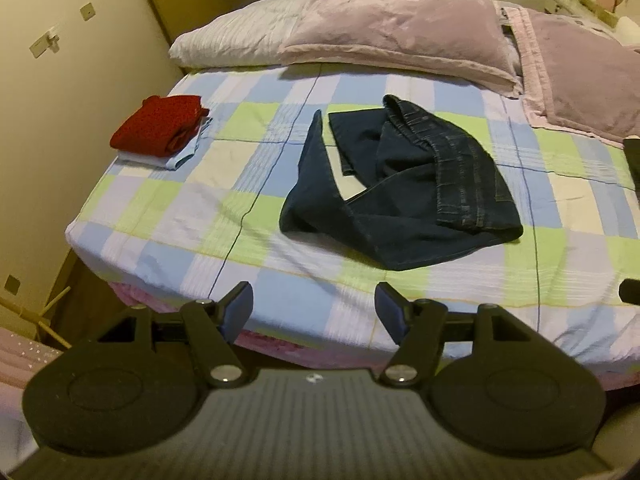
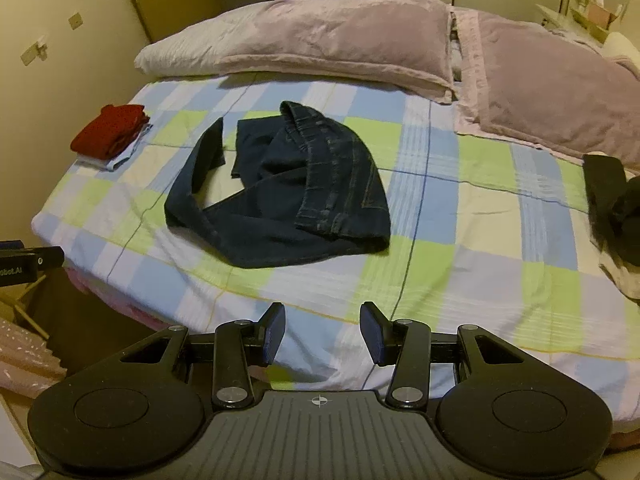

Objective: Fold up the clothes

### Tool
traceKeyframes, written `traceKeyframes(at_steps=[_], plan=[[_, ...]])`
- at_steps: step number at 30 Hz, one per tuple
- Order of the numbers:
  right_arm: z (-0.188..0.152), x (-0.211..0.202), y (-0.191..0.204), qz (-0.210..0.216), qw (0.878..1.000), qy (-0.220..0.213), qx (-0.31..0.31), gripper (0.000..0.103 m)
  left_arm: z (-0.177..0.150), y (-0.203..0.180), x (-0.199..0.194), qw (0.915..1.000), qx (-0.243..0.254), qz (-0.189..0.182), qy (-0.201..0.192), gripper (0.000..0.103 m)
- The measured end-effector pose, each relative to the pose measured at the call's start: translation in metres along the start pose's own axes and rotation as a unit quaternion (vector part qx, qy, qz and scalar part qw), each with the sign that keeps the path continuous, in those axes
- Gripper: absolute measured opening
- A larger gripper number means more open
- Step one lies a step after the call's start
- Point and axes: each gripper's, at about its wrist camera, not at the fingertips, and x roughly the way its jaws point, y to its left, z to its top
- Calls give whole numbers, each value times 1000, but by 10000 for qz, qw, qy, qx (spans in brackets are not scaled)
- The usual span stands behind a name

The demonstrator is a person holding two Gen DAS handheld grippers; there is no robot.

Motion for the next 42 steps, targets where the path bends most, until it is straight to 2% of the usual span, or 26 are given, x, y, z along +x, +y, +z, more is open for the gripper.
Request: traceKeyframes(at_steps=[13, 30, 36, 42], plan=[[5, -4, 3, -169, 9998, -80, 60, 45, 1, 4, 4, 9999, 40, -97, -15, 65], [10, 13, 10, 111, 9998, -26, -147, 45, -4, 13, 5, 9997, -123, 119, 149, 65], [22, 29, 0, 47, 10000, 53, 56, 45, 21, 20, 29, 9995, -160, 129, 227, 65], [45, 46, -25, -320, 9987, 52, 401, 45, 70, 30, 71, 9997, -74, 65, 217, 65]])
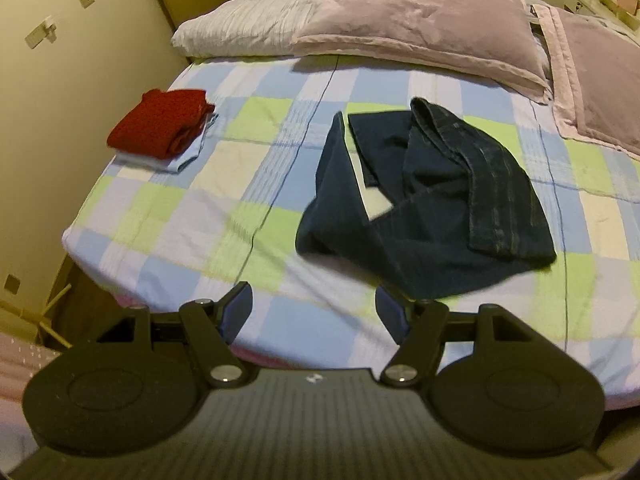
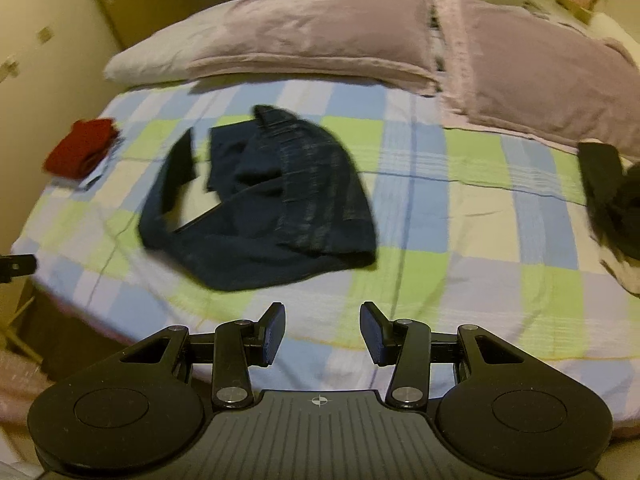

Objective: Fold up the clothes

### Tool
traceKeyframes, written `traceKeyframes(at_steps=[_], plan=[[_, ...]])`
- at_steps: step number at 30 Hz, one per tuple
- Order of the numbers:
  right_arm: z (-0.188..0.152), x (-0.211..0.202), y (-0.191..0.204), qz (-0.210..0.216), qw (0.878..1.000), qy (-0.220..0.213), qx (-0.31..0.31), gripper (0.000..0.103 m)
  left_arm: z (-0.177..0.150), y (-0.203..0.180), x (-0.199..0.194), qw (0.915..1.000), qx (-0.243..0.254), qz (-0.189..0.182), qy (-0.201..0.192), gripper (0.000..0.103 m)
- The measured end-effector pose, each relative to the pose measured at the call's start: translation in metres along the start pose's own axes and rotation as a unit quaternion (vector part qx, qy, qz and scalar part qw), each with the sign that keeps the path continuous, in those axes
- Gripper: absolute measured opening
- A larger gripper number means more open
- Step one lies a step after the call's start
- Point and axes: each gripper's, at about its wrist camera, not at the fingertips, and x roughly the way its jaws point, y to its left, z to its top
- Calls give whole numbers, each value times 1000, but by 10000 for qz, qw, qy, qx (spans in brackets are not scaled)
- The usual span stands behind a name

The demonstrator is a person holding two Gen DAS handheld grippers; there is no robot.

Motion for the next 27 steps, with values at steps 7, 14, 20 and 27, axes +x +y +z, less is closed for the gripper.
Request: traceKeyframes(at_steps=[7, 14, 20, 27], plan=[[43, 26, -17, -638, 9975, -269, 102, 45, 75, 19, 59, 9997, 220, -100, 11, 65], [61, 71, -10, -970, 9946, -187, 316, 45, 127, 34, 122, 9977, 618, -217, 174, 65], [54, 129, 14, -1357, 9897, 221, -389, 45, 134, 37, 172, 9953, 787, -296, 477, 65], [39, 186, 40, -1306, 9720, 416, -1909, 45, 112, 35, 201, 9945, 511, -352, 849, 65]])
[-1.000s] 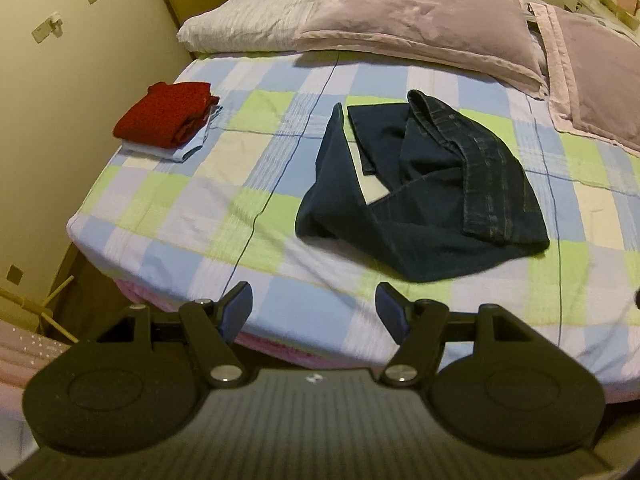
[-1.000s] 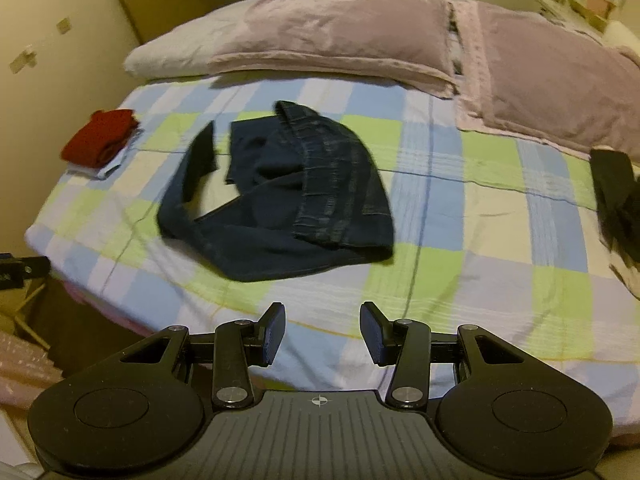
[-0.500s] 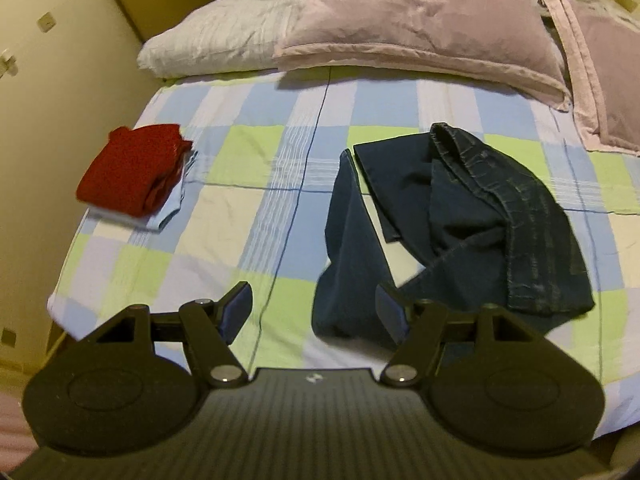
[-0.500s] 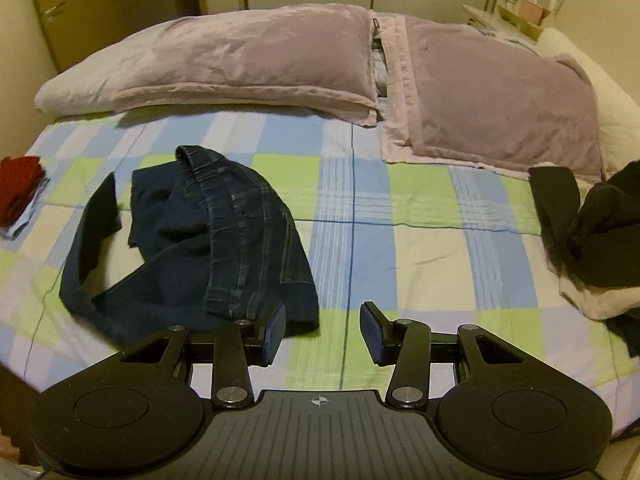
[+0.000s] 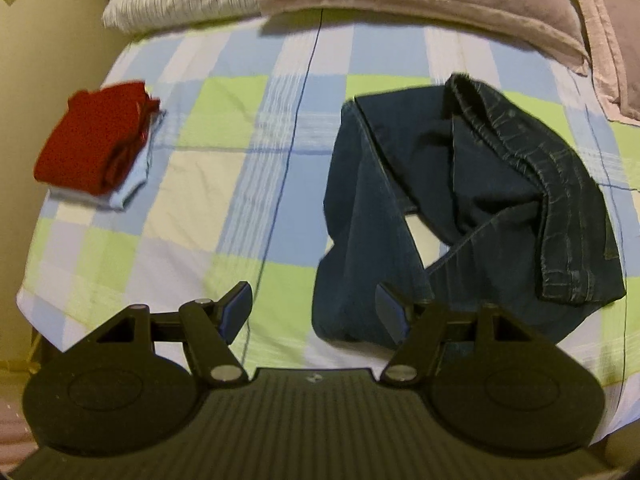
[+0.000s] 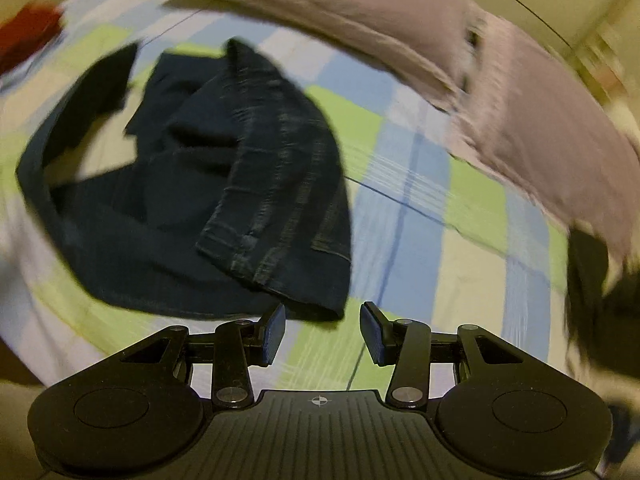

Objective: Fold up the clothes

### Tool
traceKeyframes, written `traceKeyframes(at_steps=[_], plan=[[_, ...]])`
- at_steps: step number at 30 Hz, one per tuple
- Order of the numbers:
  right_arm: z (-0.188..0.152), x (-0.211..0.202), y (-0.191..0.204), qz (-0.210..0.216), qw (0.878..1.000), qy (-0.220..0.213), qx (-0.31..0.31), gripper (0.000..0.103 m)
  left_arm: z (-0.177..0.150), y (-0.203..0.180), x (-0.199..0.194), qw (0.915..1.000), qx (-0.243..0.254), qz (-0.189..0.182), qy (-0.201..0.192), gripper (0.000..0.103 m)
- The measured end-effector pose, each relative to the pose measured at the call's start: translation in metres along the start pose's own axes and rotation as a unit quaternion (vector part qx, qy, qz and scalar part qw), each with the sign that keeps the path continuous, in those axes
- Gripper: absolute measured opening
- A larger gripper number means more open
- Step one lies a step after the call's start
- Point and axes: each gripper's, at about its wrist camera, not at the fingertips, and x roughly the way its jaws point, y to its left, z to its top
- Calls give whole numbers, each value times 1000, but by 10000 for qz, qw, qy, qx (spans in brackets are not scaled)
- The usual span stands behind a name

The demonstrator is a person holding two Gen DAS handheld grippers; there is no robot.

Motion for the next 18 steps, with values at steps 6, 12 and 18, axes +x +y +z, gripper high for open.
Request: traceKeyframes(at_steps=[6, 12, 18], plan=[[-13, 60, 22, -27, 9895, -128, -1438, 45, -24, -9, 22, 9983, -521, 136, 212, 65], [-33, 111, 35, 166, 9685, -419, -2447, 45, -50, -18, 39, 9933, -1109, 125, 314, 65], [-51, 139, 50, -14, 9368, -938, -3371, 50, -60, -23, 45, 9865, -1617, 125, 243, 65]])
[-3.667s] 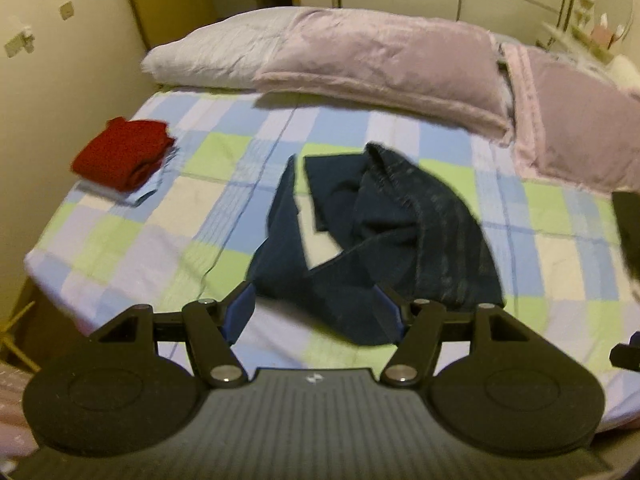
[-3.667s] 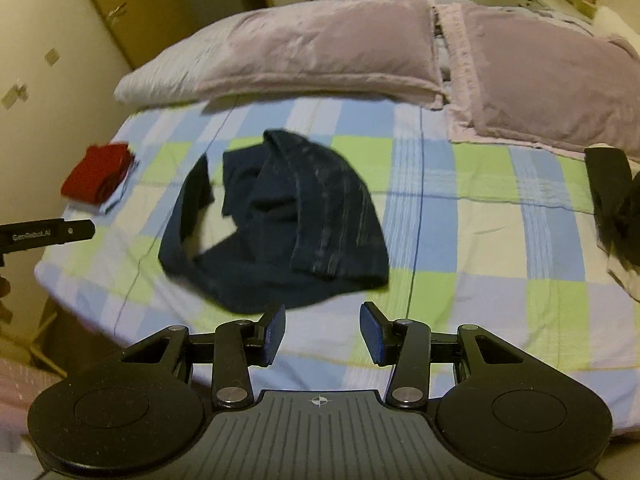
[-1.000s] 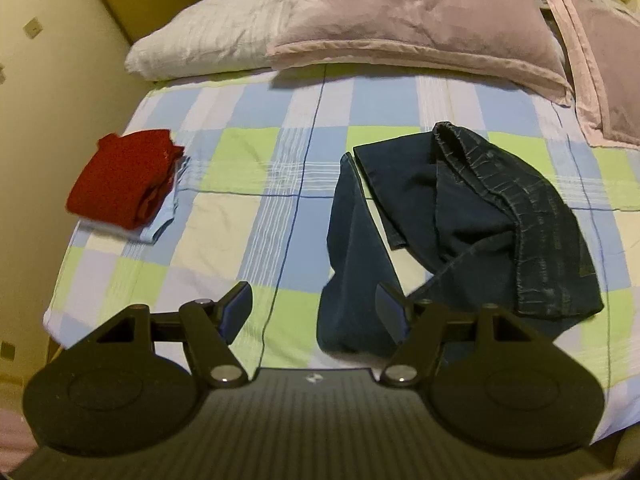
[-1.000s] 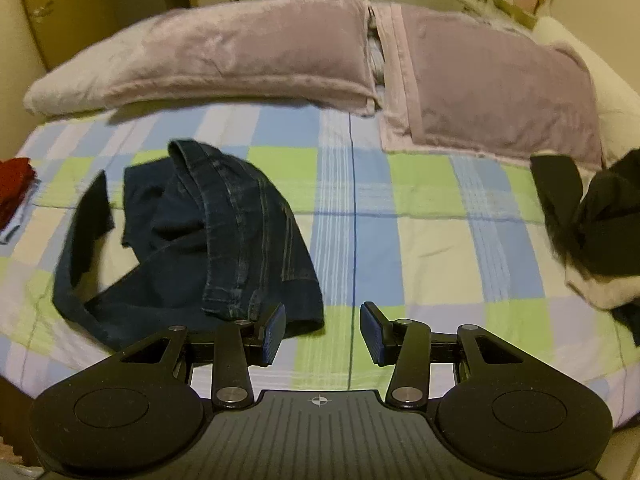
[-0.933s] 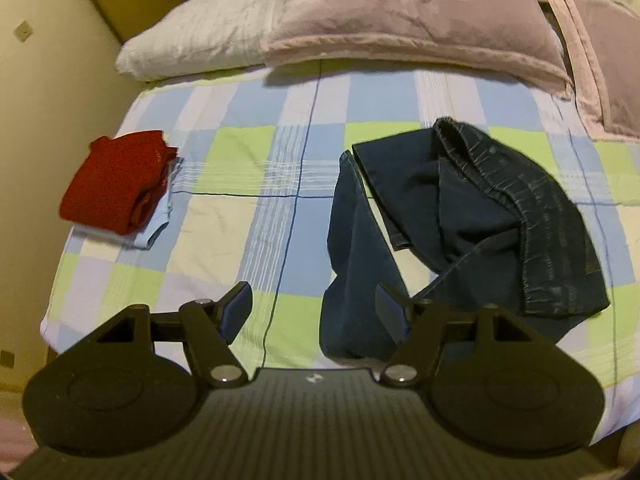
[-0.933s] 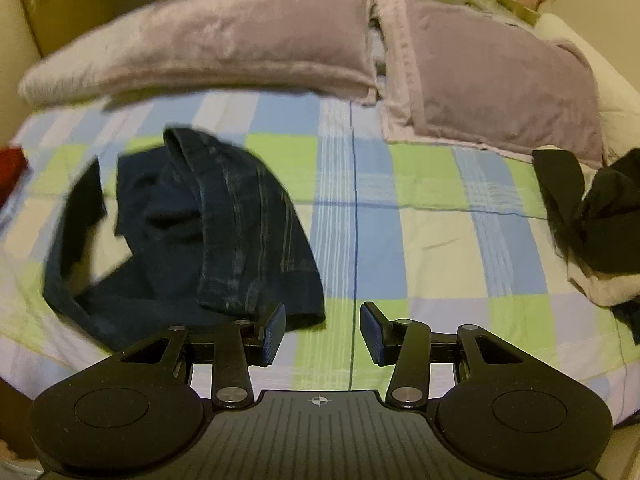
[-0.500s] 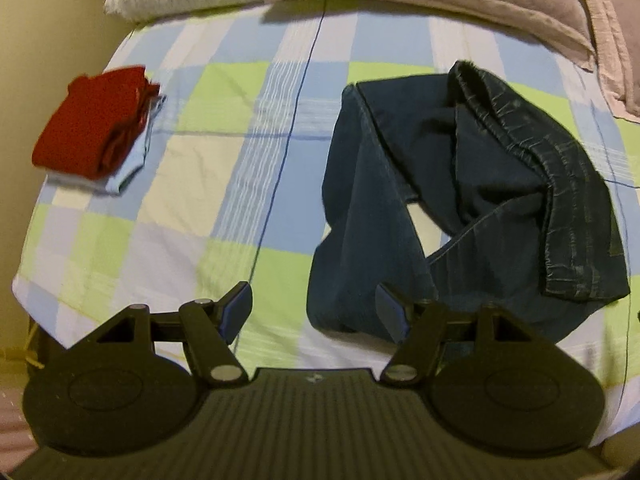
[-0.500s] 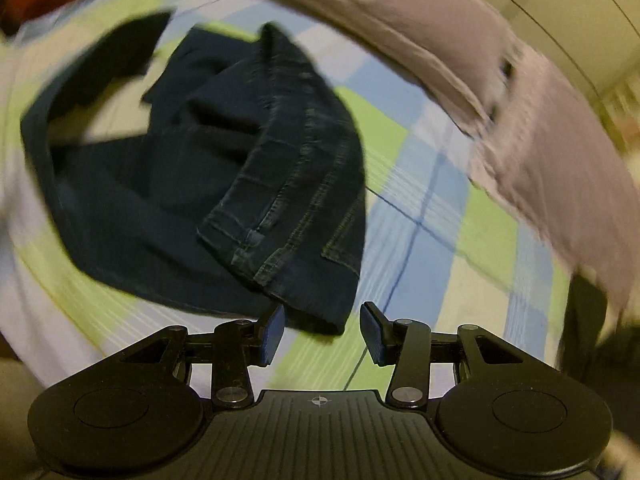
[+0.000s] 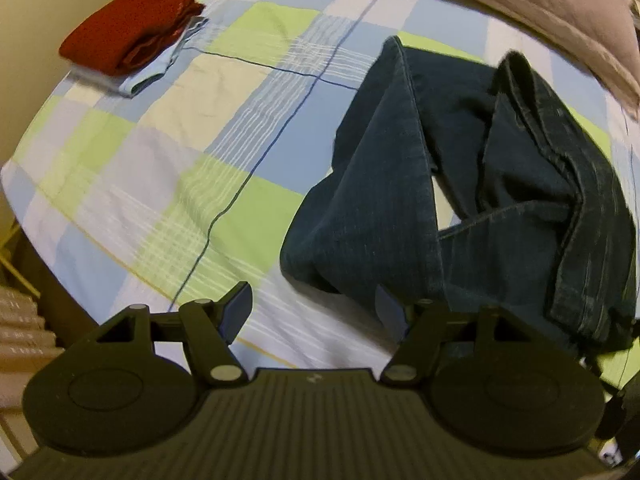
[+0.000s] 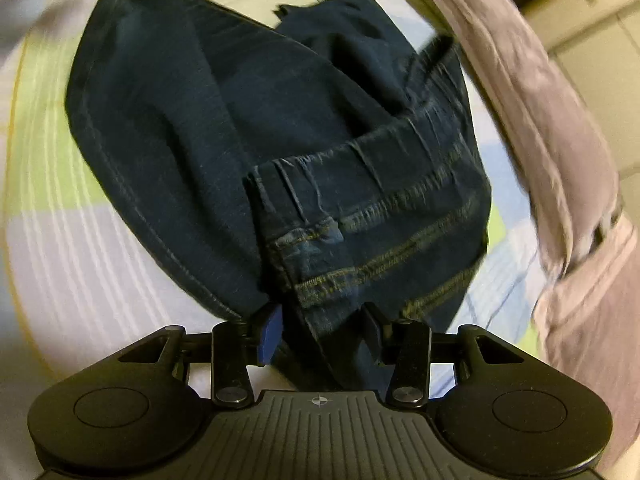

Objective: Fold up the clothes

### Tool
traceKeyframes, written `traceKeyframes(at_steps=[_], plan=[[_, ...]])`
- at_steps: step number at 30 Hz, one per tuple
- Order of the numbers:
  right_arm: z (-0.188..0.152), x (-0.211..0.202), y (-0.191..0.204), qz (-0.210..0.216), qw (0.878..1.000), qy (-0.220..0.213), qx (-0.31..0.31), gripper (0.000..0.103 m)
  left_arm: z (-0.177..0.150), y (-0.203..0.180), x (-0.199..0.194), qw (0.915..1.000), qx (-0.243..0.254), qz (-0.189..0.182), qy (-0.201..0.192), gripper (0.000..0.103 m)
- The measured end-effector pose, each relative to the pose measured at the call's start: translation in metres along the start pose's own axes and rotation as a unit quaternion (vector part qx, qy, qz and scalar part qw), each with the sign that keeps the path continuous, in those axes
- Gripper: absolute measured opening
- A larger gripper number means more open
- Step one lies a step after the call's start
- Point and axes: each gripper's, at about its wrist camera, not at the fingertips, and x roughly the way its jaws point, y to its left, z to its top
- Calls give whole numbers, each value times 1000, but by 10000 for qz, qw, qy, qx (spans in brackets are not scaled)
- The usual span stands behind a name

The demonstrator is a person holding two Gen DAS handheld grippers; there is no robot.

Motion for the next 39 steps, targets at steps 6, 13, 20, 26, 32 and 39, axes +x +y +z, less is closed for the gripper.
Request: traceKeyframes(at_steps=[6, 13, 20, 26, 32, 39], plan=[[-16, -9, -51, -66, 9874, -168, 1570, 21, 23, -7, -6, 9983, -280, -279, -430, 69], [-20, -7, -54, -233, 9900, -212, 1374, 38, 91, -43, 29, 9975, 230, -261, -616, 68], [-17, -2, -74, 56, 9869, -345, 1576, 4, 135, -65, 85, 9959, 842, 156, -290, 8], [-37, -19, -201, 1112, 8618, -697, 4900, 4, 177, -12, 58, 9948, 266, -175, -964, 6], [-81, -70, -339, 862, 6614, -2107, 7146, 3, 236, 45, -24, 9711, -514, -410, -2296, 5], [-159, -173, -338, 259, 5153, -3438, 7846, 4, 172, 115, -66, 9406, -1462, -1539, -2648, 8]])
